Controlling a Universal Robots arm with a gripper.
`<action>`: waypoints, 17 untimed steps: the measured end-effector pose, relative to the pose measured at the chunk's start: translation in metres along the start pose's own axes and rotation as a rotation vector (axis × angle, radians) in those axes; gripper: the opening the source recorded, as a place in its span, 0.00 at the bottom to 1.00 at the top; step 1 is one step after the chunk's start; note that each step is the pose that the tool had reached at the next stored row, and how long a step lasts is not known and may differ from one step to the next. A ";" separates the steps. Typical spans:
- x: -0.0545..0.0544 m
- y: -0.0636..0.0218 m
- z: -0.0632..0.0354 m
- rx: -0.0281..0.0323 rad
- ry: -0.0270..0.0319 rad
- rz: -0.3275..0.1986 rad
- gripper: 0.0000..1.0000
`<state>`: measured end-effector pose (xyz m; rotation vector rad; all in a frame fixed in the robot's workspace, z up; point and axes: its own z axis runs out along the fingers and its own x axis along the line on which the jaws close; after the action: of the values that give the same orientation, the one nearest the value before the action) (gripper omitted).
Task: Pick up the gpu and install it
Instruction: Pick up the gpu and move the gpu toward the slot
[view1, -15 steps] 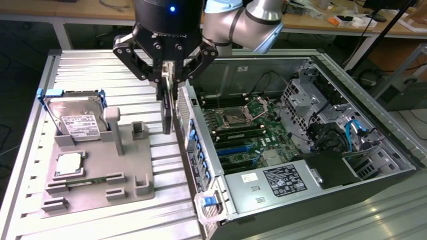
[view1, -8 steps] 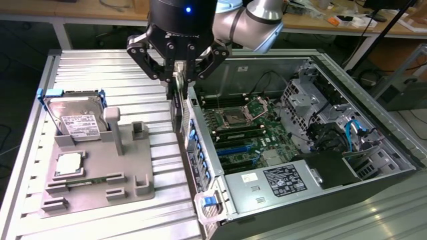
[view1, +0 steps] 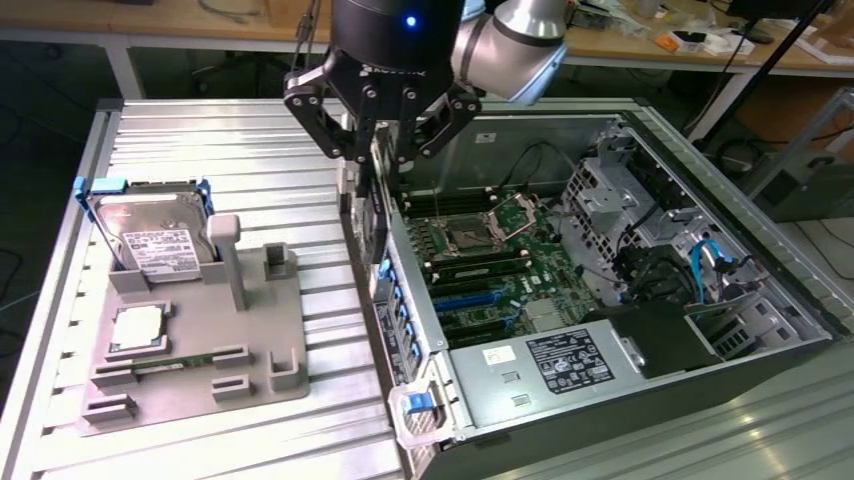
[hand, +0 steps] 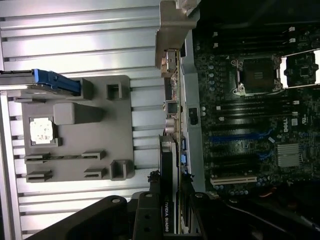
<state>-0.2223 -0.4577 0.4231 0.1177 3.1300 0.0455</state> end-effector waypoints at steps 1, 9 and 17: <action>-0.002 0.0002 0.0000 0.0000 0.0000 0.000 0.27; -0.025 0.0019 0.0002 0.0000 0.0000 0.000 0.27; -0.049 0.0037 0.0005 0.0001 0.0001 0.000 0.27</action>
<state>-0.1728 -0.4576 0.4232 0.1179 3.1301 0.0454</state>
